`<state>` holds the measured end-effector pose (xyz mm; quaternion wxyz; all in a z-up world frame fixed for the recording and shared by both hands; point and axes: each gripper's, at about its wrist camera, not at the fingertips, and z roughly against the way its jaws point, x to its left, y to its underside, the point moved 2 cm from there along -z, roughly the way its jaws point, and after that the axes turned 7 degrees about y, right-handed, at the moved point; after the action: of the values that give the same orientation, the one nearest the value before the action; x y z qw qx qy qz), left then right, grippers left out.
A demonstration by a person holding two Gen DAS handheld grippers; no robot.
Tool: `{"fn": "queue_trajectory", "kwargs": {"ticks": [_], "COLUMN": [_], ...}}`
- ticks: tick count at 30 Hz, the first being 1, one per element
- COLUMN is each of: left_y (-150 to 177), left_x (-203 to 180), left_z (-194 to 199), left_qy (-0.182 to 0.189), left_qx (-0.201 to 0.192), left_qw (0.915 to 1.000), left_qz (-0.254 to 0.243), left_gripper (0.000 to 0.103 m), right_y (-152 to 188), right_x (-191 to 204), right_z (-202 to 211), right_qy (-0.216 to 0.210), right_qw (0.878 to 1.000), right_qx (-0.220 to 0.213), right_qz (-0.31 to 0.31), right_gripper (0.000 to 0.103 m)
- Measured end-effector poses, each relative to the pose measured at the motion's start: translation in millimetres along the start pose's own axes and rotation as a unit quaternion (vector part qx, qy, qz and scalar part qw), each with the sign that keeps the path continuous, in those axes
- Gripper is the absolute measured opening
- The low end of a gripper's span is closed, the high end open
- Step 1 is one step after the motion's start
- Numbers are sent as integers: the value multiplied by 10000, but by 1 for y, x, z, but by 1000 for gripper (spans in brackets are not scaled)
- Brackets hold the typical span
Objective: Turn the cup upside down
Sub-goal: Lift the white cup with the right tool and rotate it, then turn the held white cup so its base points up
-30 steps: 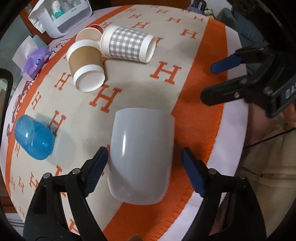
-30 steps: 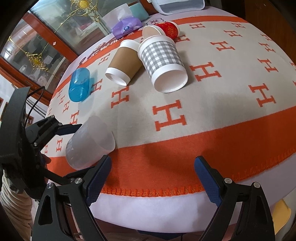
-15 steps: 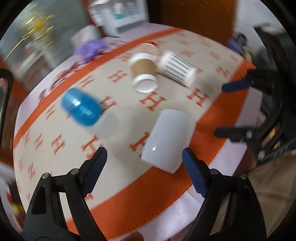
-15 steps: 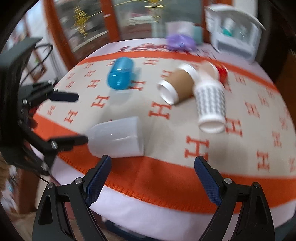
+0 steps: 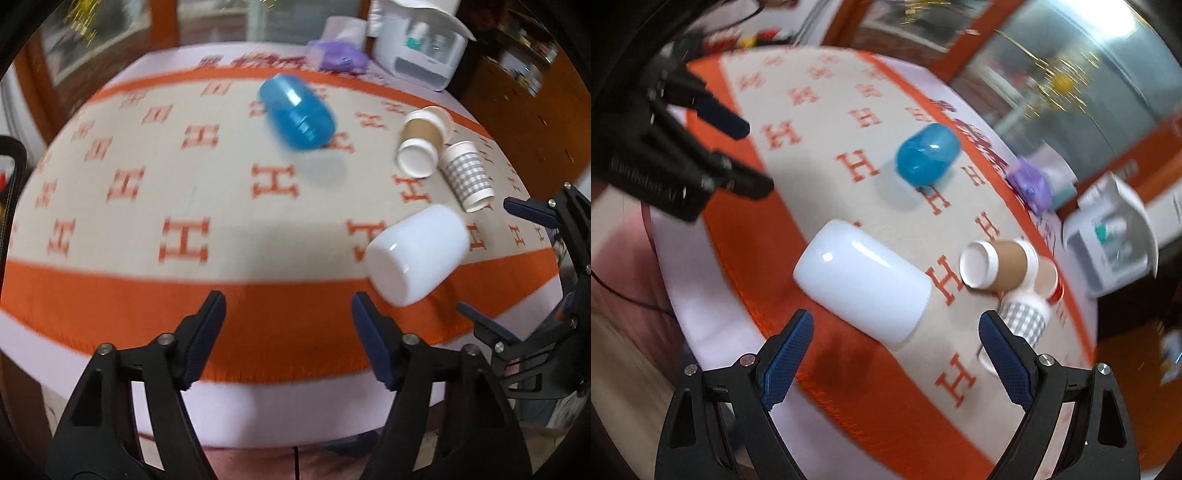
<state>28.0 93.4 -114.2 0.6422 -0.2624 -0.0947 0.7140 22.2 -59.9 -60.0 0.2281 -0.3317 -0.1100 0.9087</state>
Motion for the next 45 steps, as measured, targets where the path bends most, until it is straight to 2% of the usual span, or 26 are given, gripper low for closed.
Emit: {"fn": "queue_trajectory", "kwargs": {"ticks": [4,7,13,16,20,23,31,36,41,45], "left_y": [14,20,23,22,22,22,17,7,-6,-18], "left_x": [13,15,15,19,25,26,26,24,17,13], "left_z": [-6,-9,-13,-13,-15,-17,-20,-14,-7,-7], "left_qy": [-123,-39,-80,-33,-21,15,13,11,3,51], "left_qx": [-37,7,19,2,30,55,79,-39,-215,-295], "left_qw": [9997,9996,9996,9993,9989,9988,9988,9990,9991,9985], "left_qz": [229,288,274,363,471,490,473,434,362,450], "left_gripper": [64,64,64,64,64,64,64,64,64,64], "right_y": [-4,-10,-20,-23,-30,-37,-48,-51,-51,-45], "right_x": [26,40,60,64,61,54,29,1,-39,-64], "right_z": [-11,-23,-50,-65,-78,-87,-92,-81,-72,-71], "right_qy": [188,291,270,199,-16,-118,-783,-1198,-1791,-2157], "right_qw": [9970,9920,9815,9779,9782,9798,9879,9905,9782,9585], "right_qx": [-8,-28,33,141,263,346,620,615,499,341], "right_qz": [756,1227,1896,2077,2060,1967,1184,285,-927,-1835], "right_gripper": [92,92,92,91,79,78,73,71,69,69]}}
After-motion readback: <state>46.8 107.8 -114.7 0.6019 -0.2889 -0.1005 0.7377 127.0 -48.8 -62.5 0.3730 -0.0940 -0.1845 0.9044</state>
